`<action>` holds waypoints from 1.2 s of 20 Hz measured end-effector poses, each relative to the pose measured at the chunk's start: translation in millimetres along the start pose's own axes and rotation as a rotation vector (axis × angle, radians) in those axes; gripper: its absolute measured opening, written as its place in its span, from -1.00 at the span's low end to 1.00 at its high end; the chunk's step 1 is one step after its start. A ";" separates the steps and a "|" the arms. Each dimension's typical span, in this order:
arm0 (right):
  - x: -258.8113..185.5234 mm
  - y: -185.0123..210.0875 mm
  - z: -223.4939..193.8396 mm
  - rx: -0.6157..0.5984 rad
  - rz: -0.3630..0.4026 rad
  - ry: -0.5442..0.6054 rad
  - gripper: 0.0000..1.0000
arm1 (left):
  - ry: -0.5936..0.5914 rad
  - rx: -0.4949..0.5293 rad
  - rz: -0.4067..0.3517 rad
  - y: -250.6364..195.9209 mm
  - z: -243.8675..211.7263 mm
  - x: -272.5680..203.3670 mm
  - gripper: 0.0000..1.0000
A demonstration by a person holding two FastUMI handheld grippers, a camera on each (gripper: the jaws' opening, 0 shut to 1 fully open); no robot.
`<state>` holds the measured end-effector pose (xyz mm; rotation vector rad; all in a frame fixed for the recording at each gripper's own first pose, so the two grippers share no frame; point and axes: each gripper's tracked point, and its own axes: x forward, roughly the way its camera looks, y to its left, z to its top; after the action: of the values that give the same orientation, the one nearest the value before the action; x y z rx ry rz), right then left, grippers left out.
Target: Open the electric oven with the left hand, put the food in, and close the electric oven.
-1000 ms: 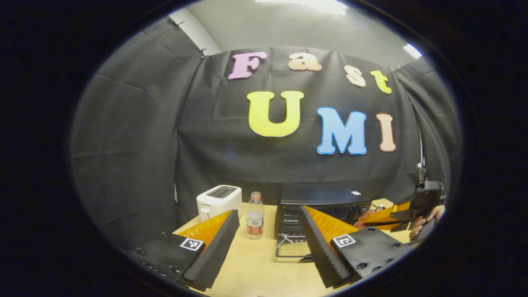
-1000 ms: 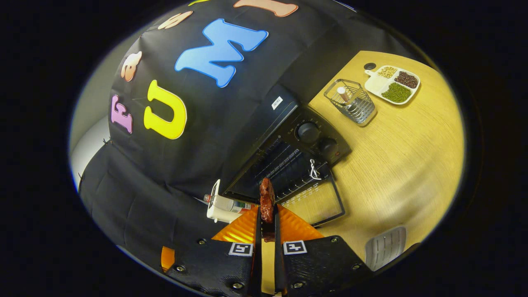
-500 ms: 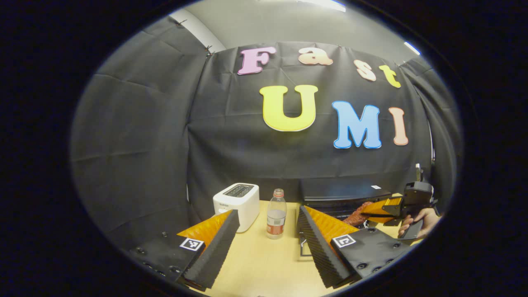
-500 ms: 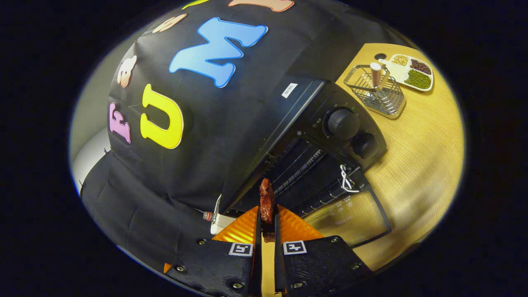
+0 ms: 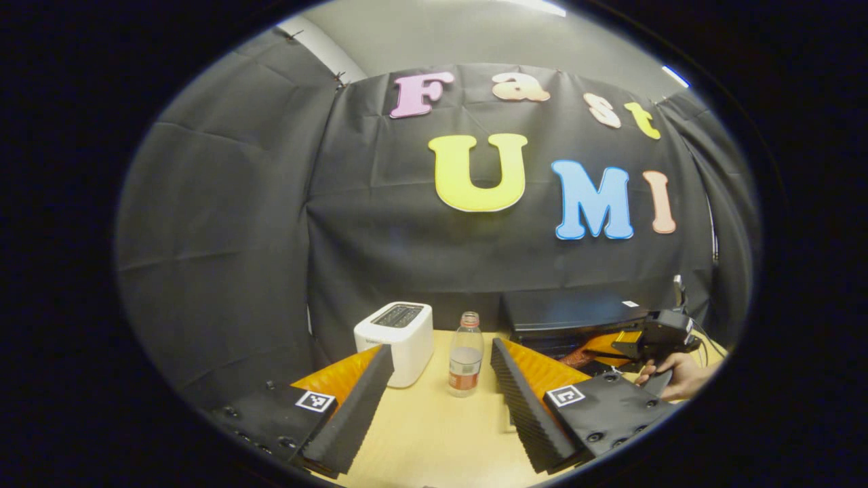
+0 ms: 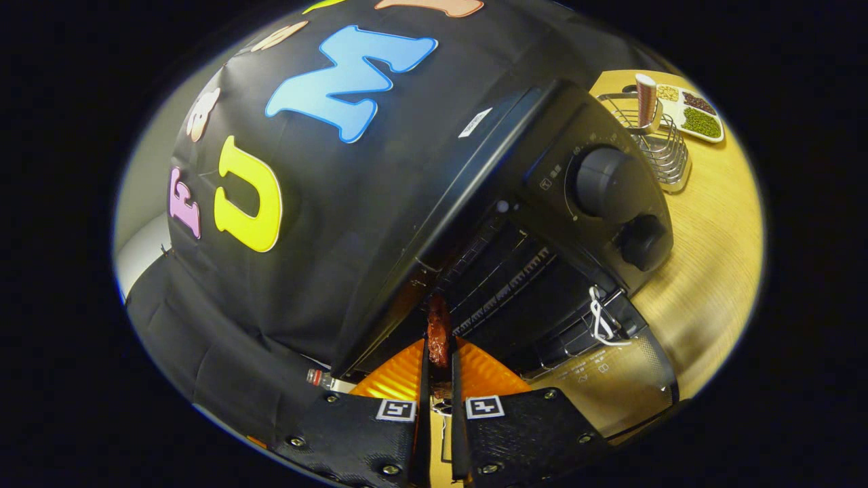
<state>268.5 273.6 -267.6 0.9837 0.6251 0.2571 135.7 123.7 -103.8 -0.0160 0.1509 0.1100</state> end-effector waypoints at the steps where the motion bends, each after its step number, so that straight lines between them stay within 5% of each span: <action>1: 2.9 -3.1 2.3 -0.035 -0.008 -0.017 -0.75 | 0.003 0.001 0.000 0.0 0.3 1.9 1.00; 8: 12.8 -32.8 9.5 -0.136 -0.102 -0.021 -0.66 | 0.009 -0.013 0.001 -2.0 -3.4 3.7 0.95; 12: 4.0 -43.8 11.1 -0.181 -0.145 -0.004 -0.24 | 0.010 -0.014 -0.010 -5.2 -6.0 5.8 0.95; 13: -3.1 -45.3 20.3 -0.217 -0.169 -0.024 0.18 | 0.006 -0.012 -0.015 -6.8 -5.3 6.0 0.95; 15: -13.0 -42.0 25.4 -0.270 -0.158 -0.039 0.56 | 0.006 -0.005 -0.027 -11.0 -7.0 5.8 1.00; 16: -20.6 -41.7 24.9 -0.292 -0.157 -0.034 0.52 | 0.007 -0.004 -0.033 -14.8 -8.4 6.1 1.00; 17: -30.4 -39.5 28.7 -0.319 -0.160 -0.029 0.94 | 0.006 -0.005 -0.041 -20.1 -7.0 6.5 1.00; 19: -50.6 -36.2 30.4 -0.381 -0.156 -0.019 0.93 | 0.011 -0.009 -0.060 -35.0 -9.5 6.3 0.92; 20: -61.9 -33.8 31.0 -0.413 -0.152 -0.015 0.76 | 0.013 -0.012 -0.071 -42.8 -11.5 5.3 0.83; 21: -74.0 -30.1 32.0 -0.448 -0.145 -0.016 0.94 | 0.016 -0.015 -0.086 -51.8 -12.1 4.0 0.95; 24: -111.5 -14.3 37.7 -0.542 -0.112 -0.033 0.94 | 0.030 -0.011 -0.131 -82.2 -23.3 4.0 0.95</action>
<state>201.1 186.9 -222.8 0.4296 0.5385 0.2902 145.3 41.8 -126.7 -0.0389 0.1786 -0.0200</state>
